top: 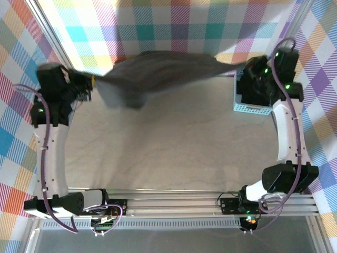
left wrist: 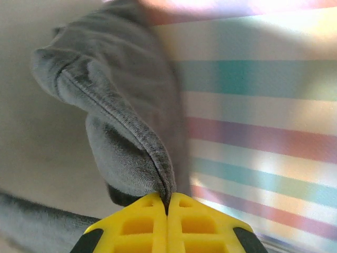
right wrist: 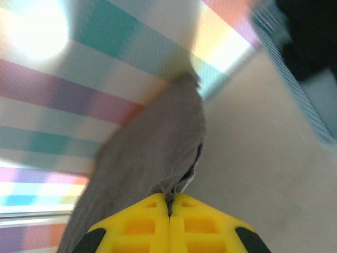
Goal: Fold and stack the t-shirts
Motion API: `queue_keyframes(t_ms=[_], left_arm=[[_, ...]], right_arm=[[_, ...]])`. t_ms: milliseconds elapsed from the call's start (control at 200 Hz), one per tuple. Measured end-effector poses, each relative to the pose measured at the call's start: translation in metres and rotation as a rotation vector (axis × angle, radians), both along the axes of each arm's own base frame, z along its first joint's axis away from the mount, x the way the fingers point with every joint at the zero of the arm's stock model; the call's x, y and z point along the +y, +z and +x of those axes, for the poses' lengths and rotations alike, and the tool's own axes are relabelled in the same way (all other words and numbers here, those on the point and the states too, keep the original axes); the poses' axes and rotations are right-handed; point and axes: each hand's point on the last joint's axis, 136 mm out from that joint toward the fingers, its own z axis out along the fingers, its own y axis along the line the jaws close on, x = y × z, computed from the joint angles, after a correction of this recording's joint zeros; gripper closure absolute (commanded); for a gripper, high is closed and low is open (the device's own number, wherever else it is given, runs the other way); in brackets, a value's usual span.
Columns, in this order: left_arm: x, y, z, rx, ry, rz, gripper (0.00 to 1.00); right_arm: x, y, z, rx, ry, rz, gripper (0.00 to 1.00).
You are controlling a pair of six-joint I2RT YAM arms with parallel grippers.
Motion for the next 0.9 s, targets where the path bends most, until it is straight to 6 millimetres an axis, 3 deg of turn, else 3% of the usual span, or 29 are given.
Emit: queue_keyframes(t_ms=[105, 155, 215, 295, 440, 555, 680, 795, 900], left_arm=[[0.002, -0.128, 0.000, 0.308, -0.022, 0.014, 0.53], [0.002, -0.183, -0.013, 0.457, -0.039, 0.023, 0.43], [0.003, -0.218, -0.033, 0.570, -0.054, 0.039, 0.41], [0.005, -0.222, -0.045, 0.604, -0.064, 0.070, 0.43], [0.009, -0.198, -0.040, 0.516, -0.084, 0.133, 0.54], [0.004, -0.202, -0.027, 0.500, -0.096, 0.134, 0.60], [-0.017, -0.221, 0.014, 0.515, -0.152, 0.141, 0.66], [-0.040, -0.242, 0.068, 0.487, -0.187, 0.132, 0.70], [-0.049, -0.269, 0.094, 0.505, -0.185, 0.125, 0.73]], right_arm=[[-0.001, -0.109, -0.012, 0.248, -0.009, -0.001, 0.57], [-0.002, -0.155, -0.023, 0.366, -0.018, 0.000, 0.50], [-0.002, -0.195, -0.037, 0.483, -0.019, -0.010, 0.48], [0.000, -0.216, -0.050, 0.563, -0.011, -0.034, 0.48], [0.021, -0.210, -0.050, 0.544, 0.058, -0.101, 0.49], [0.050, -0.208, -0.048, 0.527, 0.146, -0.145, 0.51], [0.075, -0.217, -0.025, 0.517, 0.222, -0.134, 0.54], [0.082, -0.240, 0.008, 0.538, 0.255, -0.118, 0.56], [0.086, -0.264, 0.035, 0.564, 0.268, -0.109, 0.56]])
